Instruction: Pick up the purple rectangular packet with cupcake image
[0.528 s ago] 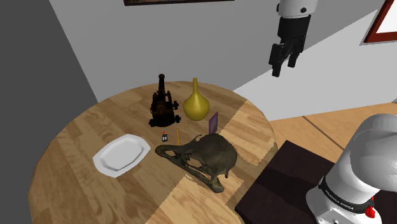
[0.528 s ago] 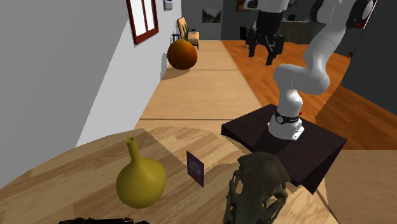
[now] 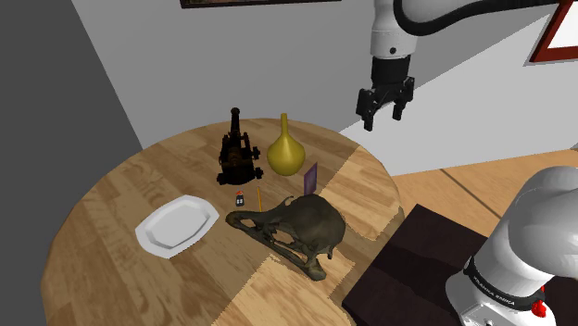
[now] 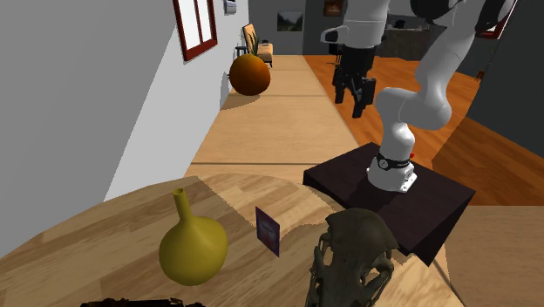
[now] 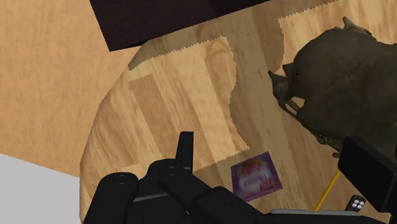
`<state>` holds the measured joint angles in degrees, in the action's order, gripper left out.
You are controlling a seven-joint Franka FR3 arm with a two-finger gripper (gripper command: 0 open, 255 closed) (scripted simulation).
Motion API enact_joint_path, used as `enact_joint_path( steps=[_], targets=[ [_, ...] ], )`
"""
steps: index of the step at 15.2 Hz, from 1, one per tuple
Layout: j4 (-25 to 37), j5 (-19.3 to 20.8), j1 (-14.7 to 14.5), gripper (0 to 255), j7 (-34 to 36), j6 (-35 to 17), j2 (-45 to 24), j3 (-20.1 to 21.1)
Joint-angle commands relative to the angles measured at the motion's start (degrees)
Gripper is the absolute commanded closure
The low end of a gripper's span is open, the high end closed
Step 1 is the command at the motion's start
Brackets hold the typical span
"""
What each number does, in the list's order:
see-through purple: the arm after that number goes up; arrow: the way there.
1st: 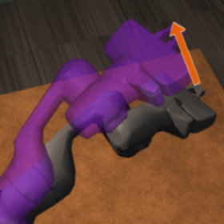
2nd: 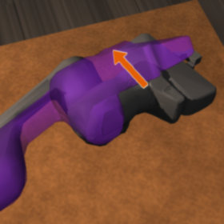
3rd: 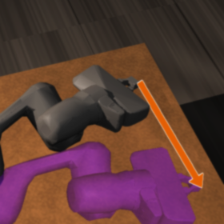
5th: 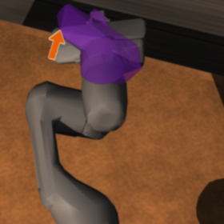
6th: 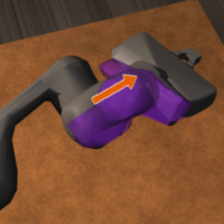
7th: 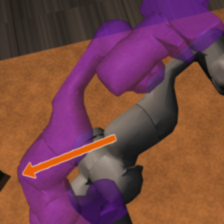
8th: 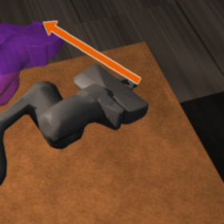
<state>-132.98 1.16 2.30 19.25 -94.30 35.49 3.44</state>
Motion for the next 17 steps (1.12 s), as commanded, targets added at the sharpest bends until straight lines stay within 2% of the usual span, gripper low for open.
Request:
enact_joint_path(
  steps=[1,9,17],
  targets=[
    [-0.91,-1.31,0.53,0,4.61,-3.13,-2.31,1.37],
    [0.24,-4.16,3.08,0,20.47,-16.1,-16.83,5.16],
    [6.07,-4.53,4.87,0,35.23,-27.04,-33.52,6.48]
  ],
)
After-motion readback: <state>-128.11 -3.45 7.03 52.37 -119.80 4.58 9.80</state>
